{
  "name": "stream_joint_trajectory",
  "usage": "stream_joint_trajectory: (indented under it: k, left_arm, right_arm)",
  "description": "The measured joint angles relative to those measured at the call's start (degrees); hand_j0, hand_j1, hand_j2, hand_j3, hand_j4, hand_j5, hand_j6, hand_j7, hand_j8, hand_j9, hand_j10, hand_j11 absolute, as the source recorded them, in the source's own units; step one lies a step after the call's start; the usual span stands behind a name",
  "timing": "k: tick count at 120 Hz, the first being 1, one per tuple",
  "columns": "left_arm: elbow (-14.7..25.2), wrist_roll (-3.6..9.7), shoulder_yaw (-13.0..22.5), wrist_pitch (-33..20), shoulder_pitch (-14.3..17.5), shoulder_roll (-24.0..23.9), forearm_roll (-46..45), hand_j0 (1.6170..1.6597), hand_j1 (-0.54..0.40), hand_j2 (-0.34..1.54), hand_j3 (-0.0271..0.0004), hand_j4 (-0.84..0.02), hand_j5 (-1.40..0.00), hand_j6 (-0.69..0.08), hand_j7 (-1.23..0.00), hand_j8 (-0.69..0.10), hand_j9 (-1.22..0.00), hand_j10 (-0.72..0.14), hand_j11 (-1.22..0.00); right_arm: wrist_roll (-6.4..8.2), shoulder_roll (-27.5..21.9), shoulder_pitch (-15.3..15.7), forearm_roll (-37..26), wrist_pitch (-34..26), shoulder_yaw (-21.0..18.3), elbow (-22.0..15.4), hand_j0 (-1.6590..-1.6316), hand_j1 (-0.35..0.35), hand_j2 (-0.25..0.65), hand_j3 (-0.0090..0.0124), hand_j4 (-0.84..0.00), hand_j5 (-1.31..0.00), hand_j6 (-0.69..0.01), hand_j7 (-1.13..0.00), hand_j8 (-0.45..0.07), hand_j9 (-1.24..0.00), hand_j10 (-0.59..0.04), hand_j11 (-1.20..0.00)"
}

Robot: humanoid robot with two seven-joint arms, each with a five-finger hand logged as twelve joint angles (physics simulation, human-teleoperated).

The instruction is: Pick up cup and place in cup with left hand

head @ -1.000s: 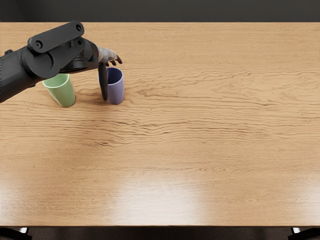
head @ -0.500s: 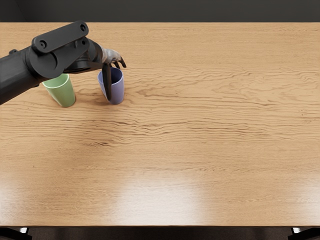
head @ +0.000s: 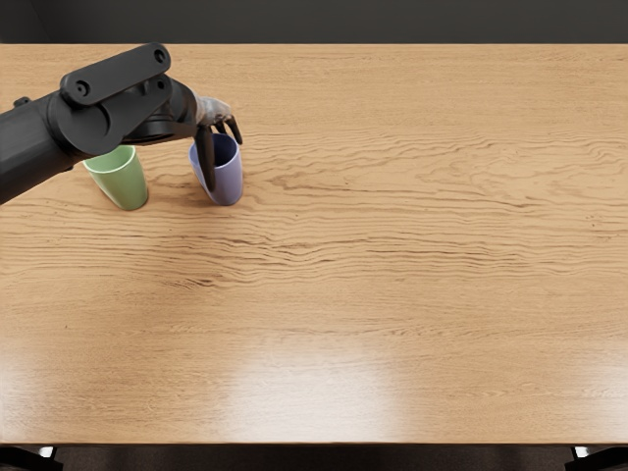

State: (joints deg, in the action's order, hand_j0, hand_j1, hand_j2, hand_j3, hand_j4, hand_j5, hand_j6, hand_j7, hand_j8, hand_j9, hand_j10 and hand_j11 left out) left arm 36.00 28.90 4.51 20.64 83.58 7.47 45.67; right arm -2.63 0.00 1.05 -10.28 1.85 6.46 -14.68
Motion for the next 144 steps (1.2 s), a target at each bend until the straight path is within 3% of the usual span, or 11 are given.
stream_joint_trajectory:
  k: [21,34,42,56,85,111,144]
  left_arm:
    - [-0.1,0.05,0.0,0.1,0.0,0.0,0.0,1.6579,-0.101,0.08,0.0000,-0.398,-0.48,-0.359,-0.48,-0.360,-0.49,-0.387,-0.49]
    - [-0.2,0.04,0.0,0.1,0.0,0.0,-0.1,1.6568,-0.105,0.05,0.0000,-0.416,-0.53,-0.332,-0.53,-0.325,-0.54,-0.410,-0.54]
    - [-0.3,0.05,0.0,0.1,-0.3,0.0,0.0,1.6564,-0.136,0.05,0.0000,-0.432,-0.55,-0.277,-0.55,-0.274,-0.56,-0.424,-0.56]
    - [-0.4,0.05,0.1,1.5,0.2,0.0,-0.2,1.6555,-0.117,0.05,0.0000,-0.436,-0.61,-0.268,-0.61,-0.270,-0.61,-0.442,-0.61]
    - [-0.2,0.31,-0.2,2.8,0.2,0.6,0.0,1.6527,-0.145,0.14,0.0000,-0.411,-0.67,-0.209,-0.69,-0.238,-0.69,-0.400,-0.69]
    - [1.0,1.60,-0.3,5.5,1.6,3.0,-2.6,1.6542,-0.147,0.25,0.0001,-0.427,-0.72,-0.225,-0.74,-0.231,-0.74,-0.435,-0.74]
    - [2.6,2.89,-0.3,8.8,4.2,4.7,-5.8,1.6555,-0.157,0.47,0.0000,-0.479,-0.78,-0.291,-0.78,-0.311,-0.78,-0.482,-0.78]
  right_arm:
    - [0.02,0.0,0.0,0.7,0.0,0.0,0.0,-1.6581,-0.320,-0.005,0.0000,-0.024,-0.03,-0.024,-0.03,-0.024,-0.03,-0.024,-0.03]
    - [0.03,0.0,0.0,0.8,0.0,0.0,0.0,-1.6581,-0.320,-0.005,0.0000,-0.024,-0.03,-0.024,-0.03,-0.024,-0.03,-0.024,-0.03]
    - [0.04,0.0,0.0,0.8,0.0,0.0,0.0,-1.6581,-0.320,-0.005,0.0000,-0.024,-0.03,-0.024,-0.03,-0.024,-0.03,-0.024,-0.03]
    - [0.03,0.0,0.0,0.9,0.0,0.0,0.0,-1.6581,-0.320,-0.005,0.0000,-0.024,-0.03,-0.024,-0.03,-0.024,-0.03,-0.024,-0.03]
    - [0.04,0.0,0.0,0.9,0.0,0.0,0.0,-1.6581,-0.320,-0.005,0.0000,-0.024,-0.03,-0.024,-0.03,-0.024,-0.03,-0.024,-0.03]
    - [0.05,0.0,0.0,0.9,0.0,0.0,0.0,-1.6581,-0.320,-0.005,0.0000,-0.024,-0.03,-0.024,-0.03,-0.024,-0.03,-0.024,-0.03]
    - [0.08,0.0,0.0,1.0,0.0,0.0,0.0,-1.6581,-0.320,-0.005,0.0000,-0.024,-0.03,-0.024,-0.03,-0.024,-0.03,-0.024,-0.03]
